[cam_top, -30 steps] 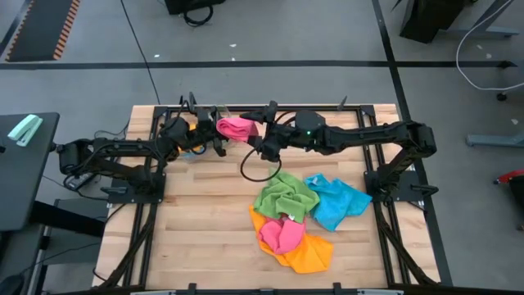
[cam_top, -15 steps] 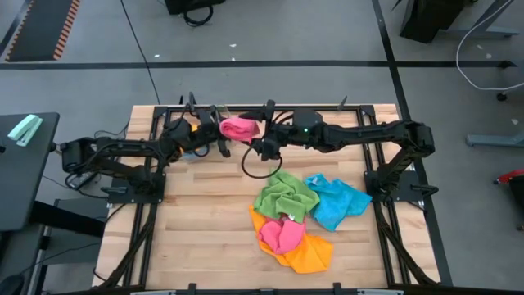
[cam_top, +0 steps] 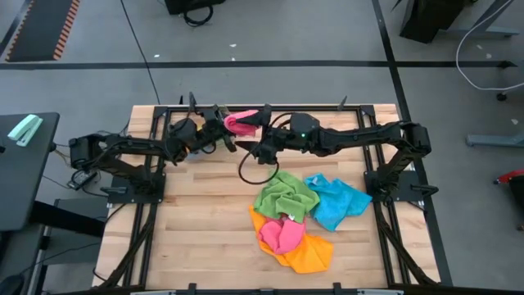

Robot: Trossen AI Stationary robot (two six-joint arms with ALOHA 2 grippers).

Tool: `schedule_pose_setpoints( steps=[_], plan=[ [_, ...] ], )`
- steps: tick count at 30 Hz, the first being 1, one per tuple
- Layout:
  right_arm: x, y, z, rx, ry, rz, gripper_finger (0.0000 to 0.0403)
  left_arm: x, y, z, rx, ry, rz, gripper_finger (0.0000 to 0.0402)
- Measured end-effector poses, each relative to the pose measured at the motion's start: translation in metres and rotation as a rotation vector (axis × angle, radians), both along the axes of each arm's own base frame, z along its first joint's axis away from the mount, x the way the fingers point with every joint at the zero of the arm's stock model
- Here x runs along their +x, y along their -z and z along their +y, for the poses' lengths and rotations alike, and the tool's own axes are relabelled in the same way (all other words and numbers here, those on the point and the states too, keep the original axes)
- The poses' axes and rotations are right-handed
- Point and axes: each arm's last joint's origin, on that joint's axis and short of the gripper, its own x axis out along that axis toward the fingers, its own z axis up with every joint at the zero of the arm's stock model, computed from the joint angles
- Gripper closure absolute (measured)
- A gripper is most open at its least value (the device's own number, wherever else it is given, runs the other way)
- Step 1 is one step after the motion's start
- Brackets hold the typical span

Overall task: Fold microfiber towels
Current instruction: Stack the left pink microfiber towel on top of the green microfiber towel

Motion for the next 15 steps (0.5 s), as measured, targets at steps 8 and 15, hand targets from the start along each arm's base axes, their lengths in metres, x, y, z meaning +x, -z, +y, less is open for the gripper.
schedule_pose_setpoints(
  steps=[8,15],
  plan=[
    [-0.001,-0.001,-0.010,-0.006,0.078,-0.009,0.0022,0.014,0.002,-0.006,0.010,0.030,0.022,0.0381],
    [-0.001,0.001,-0.005,-0.009,0.203,0.011,0.0022,0.014,0.003,-0.005,0.037,-0.023,0.056,0.0365]
  ],
)
